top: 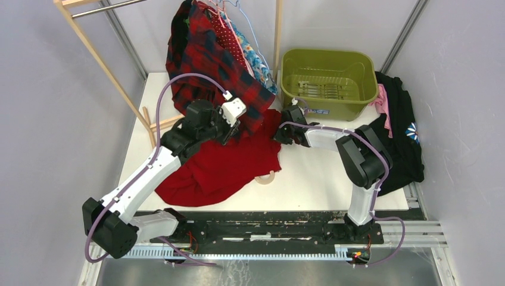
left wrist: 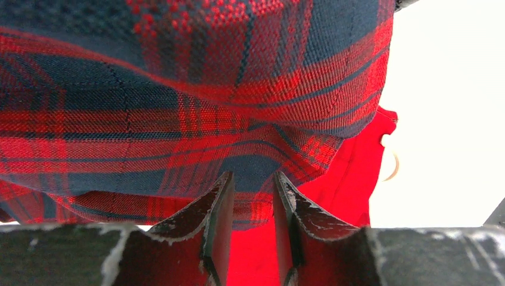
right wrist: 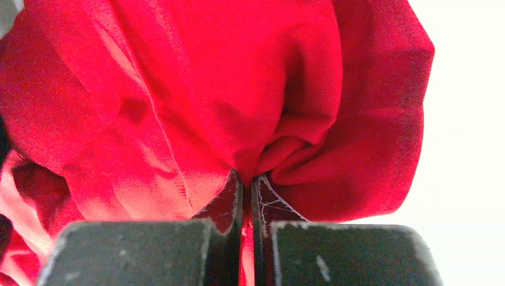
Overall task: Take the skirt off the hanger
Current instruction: Pick up the hanger at the center of the board.
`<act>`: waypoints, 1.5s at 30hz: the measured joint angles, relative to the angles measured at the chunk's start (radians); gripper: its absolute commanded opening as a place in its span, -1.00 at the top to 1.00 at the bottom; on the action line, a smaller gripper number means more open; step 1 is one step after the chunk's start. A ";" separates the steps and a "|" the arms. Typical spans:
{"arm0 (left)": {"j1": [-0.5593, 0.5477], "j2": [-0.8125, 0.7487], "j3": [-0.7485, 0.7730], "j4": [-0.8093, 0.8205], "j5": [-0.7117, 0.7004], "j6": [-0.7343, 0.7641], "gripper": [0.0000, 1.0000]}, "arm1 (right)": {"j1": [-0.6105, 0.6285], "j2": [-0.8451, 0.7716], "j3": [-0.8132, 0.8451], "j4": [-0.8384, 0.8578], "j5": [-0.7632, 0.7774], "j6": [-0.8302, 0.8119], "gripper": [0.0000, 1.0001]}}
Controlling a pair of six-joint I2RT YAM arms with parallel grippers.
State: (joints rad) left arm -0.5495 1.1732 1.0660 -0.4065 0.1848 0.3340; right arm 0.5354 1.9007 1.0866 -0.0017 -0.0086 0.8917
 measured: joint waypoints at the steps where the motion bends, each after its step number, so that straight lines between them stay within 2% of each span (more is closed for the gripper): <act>1: 0.000 0.000 0.000 -0.003 0.000 0.000 0.25 | -0.001 -0.002 0.005 -0.013 -0.006 -0.016 0.99; 4: 0.000 0.003 0.000 -0.009 0.000 0.000 0.26 | 0.001 -0.034 0.033 -0.122 -0.018 -0.098 0.99; 10: 0.000 0.011 0.007 -0.011 0.013 0.002 0.31 | 0.013 -0.202 0.124 -0.424 -0.026 -0.257 0.99; 16: 0.000 0.011 0.024 -0.004 0.071 0.005 0.33 | 0.032 -0.348 0.270 -0.595 -0.014 -0.321 0.99; 21: 0.000 0.011 0.035 -0.005 0.110 0.005 0.31 | 0.033 -0.370 0.407 -0.683 0.036 -0.353 0.99; 23: 0.000 0.010 0.047 -0.011 0.138 0.005 0.32 | 0.032 -0.366 0.460 -0.708 0.057 -0.361 0.99; 25: 0.000 0.000 0.057 -0.014 0.174 0.005 0.46 | 0.032 -0.348 0.531 -0.730 0.072 -0.366 0.99; 28: 0.000 -0.037 0.060 -0.019 0.235 0.004 0.52 | 0.032 -0.285 0.645 -0.731 0.082 -0.370 0.99; 30: 0.000 -0.069 0.059 -0.019 0.272 0.003 0.46 | 0.032 -0.248 0.695 -0.734 0.081 -0.371 0.99; 32: -0.002 -0.108 0.055 -0.021 0.310 -0.002 0.20 | 0.032 -0.195 0.763 -0.735 0.080 -0.373 0.99; 34: -0.008 -0.147 0.053 -0.022 0.342 -0.019 0.13 | 0.032 -0.147 0.822 -0.739 0.079 -0.374 0.99; 39: -0.029 -0.232 0.013 -0.024 0.394 -0.073 0.20 | 0.032 -0.055 0.959 -0.761 0.073 -0.373 0.99; 45: -0.049 -0.244 -0.106 -0.038 0.405 -0.125 0.23 | 0.032 0.028 1.101 -0.781 0.073 -0.373 0.98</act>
State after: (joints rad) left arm -0.5987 0.9295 0.9596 -0.4442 0.5896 0.2089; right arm 0.5678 1.9285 2.1880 -0.7830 0.0647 0.5186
